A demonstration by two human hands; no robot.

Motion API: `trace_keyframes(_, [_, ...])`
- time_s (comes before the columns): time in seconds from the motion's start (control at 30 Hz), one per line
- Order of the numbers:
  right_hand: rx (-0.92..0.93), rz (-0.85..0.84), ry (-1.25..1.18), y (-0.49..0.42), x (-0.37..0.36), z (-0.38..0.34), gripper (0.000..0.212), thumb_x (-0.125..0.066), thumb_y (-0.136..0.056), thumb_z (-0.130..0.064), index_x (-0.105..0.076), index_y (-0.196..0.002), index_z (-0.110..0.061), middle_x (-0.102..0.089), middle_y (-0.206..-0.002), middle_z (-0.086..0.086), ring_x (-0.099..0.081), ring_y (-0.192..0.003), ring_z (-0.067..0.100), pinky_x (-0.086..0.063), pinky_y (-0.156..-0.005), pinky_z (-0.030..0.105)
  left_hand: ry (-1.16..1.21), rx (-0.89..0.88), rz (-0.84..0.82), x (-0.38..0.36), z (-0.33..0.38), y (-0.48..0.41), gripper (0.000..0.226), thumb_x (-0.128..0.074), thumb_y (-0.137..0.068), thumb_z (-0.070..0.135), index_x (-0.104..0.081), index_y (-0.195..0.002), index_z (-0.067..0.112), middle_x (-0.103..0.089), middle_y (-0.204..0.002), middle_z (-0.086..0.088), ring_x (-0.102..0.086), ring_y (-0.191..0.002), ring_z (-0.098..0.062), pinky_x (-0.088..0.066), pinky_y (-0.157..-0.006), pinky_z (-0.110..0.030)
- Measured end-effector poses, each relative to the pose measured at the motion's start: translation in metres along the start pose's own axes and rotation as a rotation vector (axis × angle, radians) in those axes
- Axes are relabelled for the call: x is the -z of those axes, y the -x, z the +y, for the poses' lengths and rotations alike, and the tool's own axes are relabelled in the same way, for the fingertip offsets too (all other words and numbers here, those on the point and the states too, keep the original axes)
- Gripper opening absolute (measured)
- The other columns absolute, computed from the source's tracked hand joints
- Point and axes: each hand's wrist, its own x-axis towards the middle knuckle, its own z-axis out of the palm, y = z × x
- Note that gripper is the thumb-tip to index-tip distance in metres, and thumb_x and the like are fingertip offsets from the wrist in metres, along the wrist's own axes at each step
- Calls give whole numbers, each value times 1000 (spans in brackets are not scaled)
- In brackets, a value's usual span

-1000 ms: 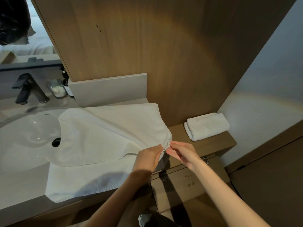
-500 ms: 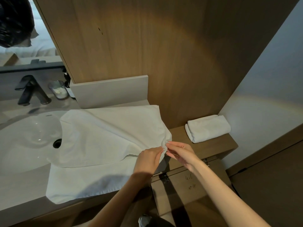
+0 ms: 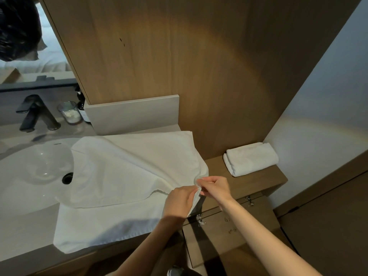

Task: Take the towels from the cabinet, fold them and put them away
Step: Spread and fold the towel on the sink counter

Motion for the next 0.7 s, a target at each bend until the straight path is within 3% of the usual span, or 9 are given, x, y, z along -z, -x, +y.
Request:
trace_keyframes(0.07, [38, 5, 79, -2, -3, 4, 8, -74, -83, -15, -73, -89, -9, -73, -86, 8, -71, -77, 18, -60, -76, 33, 48, 18, 35, -1, -3, 3, 30, -41, -101, 38, -68, -110, 27, -71, -107, 7, -64, -97, -10, -47, -86, -19])
trace_keyframes(0.23, [195, -21, 215, 7, 7, 10, 10, -62, -93, -18, -71, -92, -15, -71, -89, 2, -67, -88, 16, -57, -86, 32, 64, 0, 13, 7, -7, 13, 35, -45, -99, 41, -58, -130, 32, -60, -129, 14, -55, -118, -6, -31, -101, -11])
trace_keyframes(0.37, [371, 28, 325, 22, 20, -1, 19, -56, -97, -22, -68, -109, -13, -65, -88, -9, -58, -79, 2, -43, -69, 10, 179, -73, 68, 24, -2, 9, 27, -54, -97, 32, -65, -122, 28, -65, -122, 13, -59, -112, -3, -41, -101, -16])
trace_keyframes(0.47, [522, 95, 416, 35, 29, -17, 22, -51, -100, -26, -66, -113, -16, -62, -82, -12, -53, -66, -3, -40, -59, 8, 236, -129, 123, 42, 11, 2, 24, -57, -95, 27, -68, -116, 24, -67, -117, 10, -59, -103, 2, -47, -93, -12])
trace_keyframes(0.53, [634, 131, 470, 46, 36, -30, 23, -48, -101, -27, -63, -116, -19, -64, -91, -10, -55, -73, -4, -41, -60, 7, 266, -140, 172, 56, 25, -1, 24, -56, -96, 27, -68, -117, 23, -66, -119, 9, -55, -101, 5, -43, -90, -6])
trace_keyframes(0.63, [786, 183, 601, 62, 52, -52, 28, -44, -100, -34, -60, -120, -21, -64, -111, -8, -58, -90, 4, -42, -69, 12, 246, -141, 306, 80, 49, -4, 24, -53, -97, 30, -65, -118, 27, -61, -125, 9, -55, -108, -2, -45, -95, -18])
trace_keyframes(0.7, [855, 198, 685, 76, 66, -67, 33, -42, -99, -39, -59, -122, -21, -61, -116, -7, -57, -92, 5, -45, -71, 15, 196, -187, 332, 96, 67, -6, 29, -50, -98, 33, -57, -127, 33, -54, -135, 11, -50, -119, -5, -38, -101, -19])
